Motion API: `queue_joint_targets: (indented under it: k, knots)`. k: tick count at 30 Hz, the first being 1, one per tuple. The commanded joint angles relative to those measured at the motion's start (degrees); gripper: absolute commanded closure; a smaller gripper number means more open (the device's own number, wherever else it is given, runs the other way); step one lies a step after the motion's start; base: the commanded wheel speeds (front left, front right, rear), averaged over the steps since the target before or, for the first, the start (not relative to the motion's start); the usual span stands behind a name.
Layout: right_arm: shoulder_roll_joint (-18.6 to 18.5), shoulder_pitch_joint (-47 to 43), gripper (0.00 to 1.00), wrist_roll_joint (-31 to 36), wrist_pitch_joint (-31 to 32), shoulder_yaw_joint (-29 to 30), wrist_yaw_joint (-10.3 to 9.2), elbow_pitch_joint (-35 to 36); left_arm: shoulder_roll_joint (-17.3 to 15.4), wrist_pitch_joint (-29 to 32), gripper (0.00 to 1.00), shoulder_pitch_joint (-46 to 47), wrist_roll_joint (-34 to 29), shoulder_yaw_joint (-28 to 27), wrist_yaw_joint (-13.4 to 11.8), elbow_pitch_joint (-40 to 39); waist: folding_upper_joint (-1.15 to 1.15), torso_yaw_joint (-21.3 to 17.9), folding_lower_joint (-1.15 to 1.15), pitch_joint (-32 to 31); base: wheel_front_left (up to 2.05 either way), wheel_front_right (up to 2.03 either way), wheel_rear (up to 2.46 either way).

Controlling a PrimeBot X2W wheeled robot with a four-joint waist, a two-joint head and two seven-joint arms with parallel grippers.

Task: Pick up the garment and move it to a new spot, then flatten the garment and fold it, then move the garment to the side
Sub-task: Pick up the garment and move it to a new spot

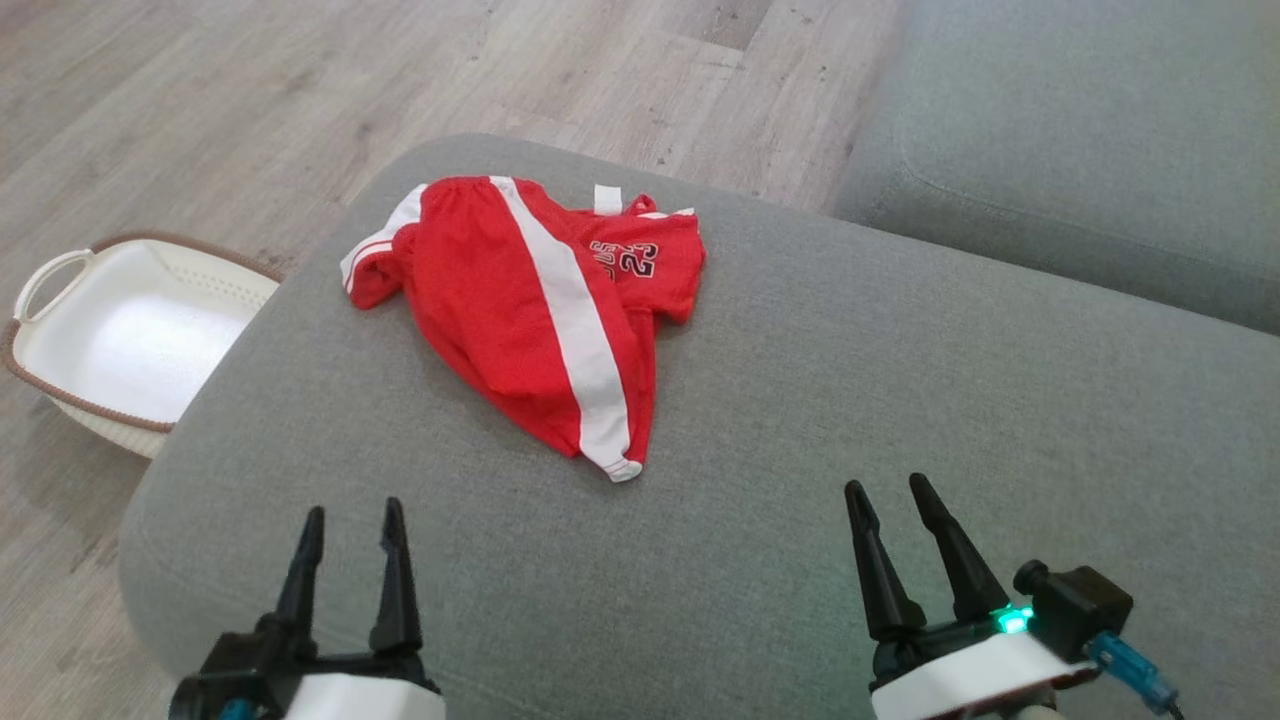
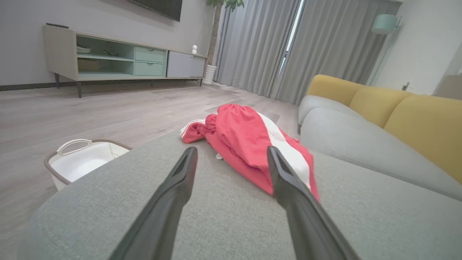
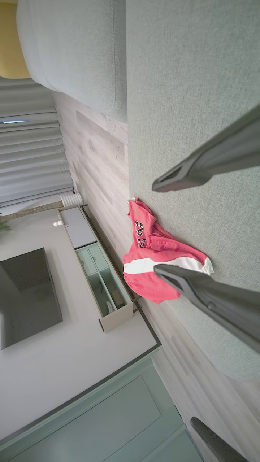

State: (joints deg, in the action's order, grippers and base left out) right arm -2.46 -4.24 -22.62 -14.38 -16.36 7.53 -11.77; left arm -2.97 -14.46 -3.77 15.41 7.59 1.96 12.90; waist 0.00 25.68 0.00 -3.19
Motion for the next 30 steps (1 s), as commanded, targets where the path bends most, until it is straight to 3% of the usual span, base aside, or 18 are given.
queue_joint_targets:
  k: [1, 9, 14, 17, 26, 30]
  knots:
    - [-0.4, 2.0, 0.00, 0.3, -0.6, -1.1, -0.04, 1.7, 0.1, -0.5, 0.00, 2.7, 0.0, -2.4, -0.4, -2.0, 0.00, -0.5, 0.00, 0.6, 0.00, 0.00, 0.00]
    - [-0.4, 4.8, 0.00, 3.8, -0.6, 0.0, -0.04, 3.2, -0.2, -0.5, 0.00, 9.6, -2.4, -7.9, 0.4, -3.2, 0.00, -3.4, 0.00, 6.3, 0.00, 0.00, 0.00]
    - [-0.4, 7.9, 0.00, 7.3, -0.6, 1.0, -0.04, 5.4, -3.3, -0.5, 0.00, 19.2, -4.3, -11.3, 2.4, -1.6, 0.00, -6.2, 0.00, 12.4, 0.00, 0.00, 0.00]
    - [-0.4, 9.1, 0.00, 9.8, -0.6, 2.5, -0.04, 6.8, -6.5, -0.5, 0.00, 26.8, -5.2, -11.2, 3.4, 3.3, 0.00, -7.3, 0.00, 15.9, 0.00, 0.00, 0.00]
    - [-0.4, 12.5, 0.00, 12.7, -0.6, 4.7, -0.04, 11.6, -16.7, 18.2, 0.00, 49.0, -3.9, -3.5, 5.5, 23.5, 0.00, -11.1, 0.00, 24.2, 0.00, 0.00, 0.00]
    - [-0.4, 13.6, 0.00, 11.9, -0.6, 5.5, -0.04, 12.1, -18.9, 22.5, 0.00, 54.8, -0.8, 0.3, 5.5, 29.6, 0.00, -12.7, 0.00, 26.7, 0.00, 0.00, 0.00]
